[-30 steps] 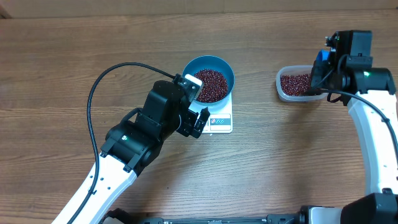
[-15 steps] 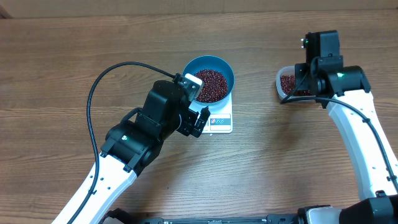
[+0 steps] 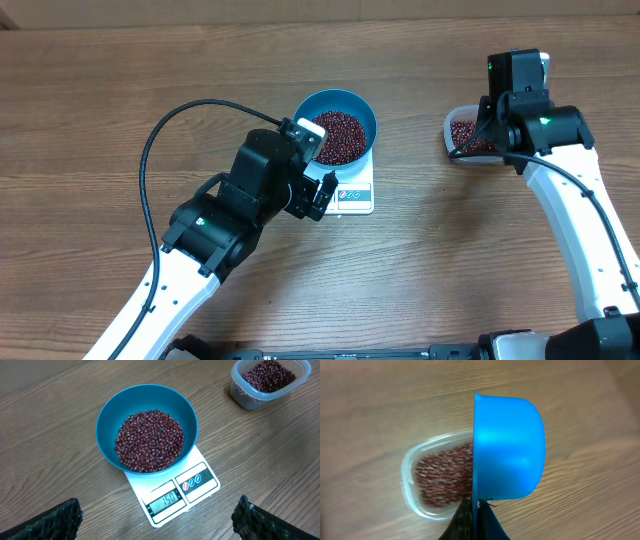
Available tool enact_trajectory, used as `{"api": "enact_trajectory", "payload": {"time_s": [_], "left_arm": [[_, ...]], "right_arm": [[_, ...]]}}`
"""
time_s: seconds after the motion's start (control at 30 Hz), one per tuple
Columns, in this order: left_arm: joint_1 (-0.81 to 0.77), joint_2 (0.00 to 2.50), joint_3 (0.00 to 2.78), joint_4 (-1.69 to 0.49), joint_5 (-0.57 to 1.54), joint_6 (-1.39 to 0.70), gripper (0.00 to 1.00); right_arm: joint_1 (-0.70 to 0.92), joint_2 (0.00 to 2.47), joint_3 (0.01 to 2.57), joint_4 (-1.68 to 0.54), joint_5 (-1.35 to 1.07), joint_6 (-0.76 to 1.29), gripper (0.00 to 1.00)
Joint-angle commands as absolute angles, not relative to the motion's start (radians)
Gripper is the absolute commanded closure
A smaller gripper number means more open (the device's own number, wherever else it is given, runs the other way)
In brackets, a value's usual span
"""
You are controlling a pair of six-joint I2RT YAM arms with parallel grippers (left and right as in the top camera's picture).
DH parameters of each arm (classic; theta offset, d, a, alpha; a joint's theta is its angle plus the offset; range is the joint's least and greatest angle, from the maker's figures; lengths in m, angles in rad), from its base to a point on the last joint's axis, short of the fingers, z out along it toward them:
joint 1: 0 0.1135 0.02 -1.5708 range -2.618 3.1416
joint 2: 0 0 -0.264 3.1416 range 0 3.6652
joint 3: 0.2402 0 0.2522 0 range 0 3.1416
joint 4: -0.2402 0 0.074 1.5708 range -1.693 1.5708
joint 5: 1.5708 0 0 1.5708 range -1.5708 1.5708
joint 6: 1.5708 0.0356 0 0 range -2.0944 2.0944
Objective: Scoop item into bowl and weigh 150g on scale
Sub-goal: 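Lift the scoop out of the bowl and carry it to the bean tub, then lower the blue scoop into the clear tub and release it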
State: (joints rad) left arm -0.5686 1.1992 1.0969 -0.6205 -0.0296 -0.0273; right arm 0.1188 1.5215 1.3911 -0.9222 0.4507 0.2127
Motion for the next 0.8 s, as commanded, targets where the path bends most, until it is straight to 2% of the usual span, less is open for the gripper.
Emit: {"api": "enact_trajectory", "payload": {"time_s": [0.0, 0.17, 0.27, 0.57, 0.63, 0.77], "left_arm": [[-0.565, 1.201, 1.123, -0.617, -0.026, -0.030, 0.01], [-0.565, 1.201, 1.123, -0.624, -0.026, -0.030, 0.01], [-0.565, 1.201, 1.123, -0.626, -0.026, -0.030, 0.00], [-0.565, 1.201, 1.123, -0.626, -0.026, -0.030, 0.00], [-0.565, 1.201, 1.123, -0.627, -0.026, -0.030, 0.00], [-0.565, 1.201, 1.123, -0.627, -0.027, -0.030, 0.00]], "right_arm": [[0.122, 1.519, 1.385, -0.918, 0.381, 0.566, 0.96], [0.122, 1.520, 1.326, -0.875, 0.355, 0.929, 0.96], [0.122, 1.521, 1.293, -0.838, 0.330, 1.019, 0.96], [0.122, 1.524, 1.230, -0.741, 0.302, 1.104, 0.96], [0.122, 1.531, 1.218, -0.724, 0.310, 1.104, 0.92], [0.122, 1.551, 1.194, -0.683, 0.309, 1.105, 0.92]]}}
